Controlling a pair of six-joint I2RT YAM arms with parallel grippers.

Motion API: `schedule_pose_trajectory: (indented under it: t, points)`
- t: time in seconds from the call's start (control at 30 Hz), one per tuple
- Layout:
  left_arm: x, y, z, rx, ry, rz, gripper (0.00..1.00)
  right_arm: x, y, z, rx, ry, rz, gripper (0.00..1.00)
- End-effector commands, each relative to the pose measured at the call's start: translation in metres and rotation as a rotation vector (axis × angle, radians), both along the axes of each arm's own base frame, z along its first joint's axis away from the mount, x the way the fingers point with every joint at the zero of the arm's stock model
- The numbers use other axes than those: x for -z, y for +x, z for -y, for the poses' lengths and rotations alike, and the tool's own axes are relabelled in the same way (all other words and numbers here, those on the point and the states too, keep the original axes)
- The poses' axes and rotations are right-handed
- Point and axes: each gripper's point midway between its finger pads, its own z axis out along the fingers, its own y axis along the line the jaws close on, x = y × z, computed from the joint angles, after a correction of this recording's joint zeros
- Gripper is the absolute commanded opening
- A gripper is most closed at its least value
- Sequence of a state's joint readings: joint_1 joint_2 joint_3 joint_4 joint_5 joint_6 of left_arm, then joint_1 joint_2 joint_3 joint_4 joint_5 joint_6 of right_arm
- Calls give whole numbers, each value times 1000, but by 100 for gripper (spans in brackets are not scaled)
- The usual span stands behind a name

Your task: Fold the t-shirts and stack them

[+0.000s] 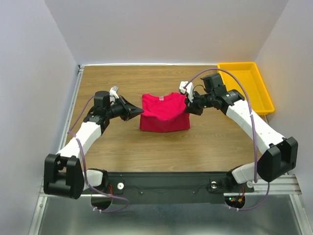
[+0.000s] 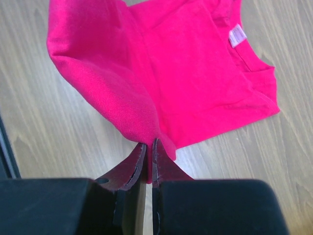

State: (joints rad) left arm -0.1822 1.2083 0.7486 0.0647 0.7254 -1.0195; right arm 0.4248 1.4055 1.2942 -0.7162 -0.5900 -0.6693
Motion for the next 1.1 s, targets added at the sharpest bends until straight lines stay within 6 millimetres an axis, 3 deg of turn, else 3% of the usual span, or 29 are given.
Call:
schedule_pose_trajectory:
  t: [0.0, 0.4, 0.47, 1.07]
  points:
    - [-28, 23, 6, 31, -8, 132, 0, -28, 30, 0, 57, 41, 96, 1]
    - [-12, 71, 13, 57, 15, 117, 0, -18, 85, 12, 166, 44, 89, 1]
    - [-18, 82, 15, 66, 13, 136, 0, -16, 96, 13, 182, 48, 92, 0]
    - [13, 125, 12, 60, 35, 91, 0, 19, 143, 17, 260, 33, 55, 1]
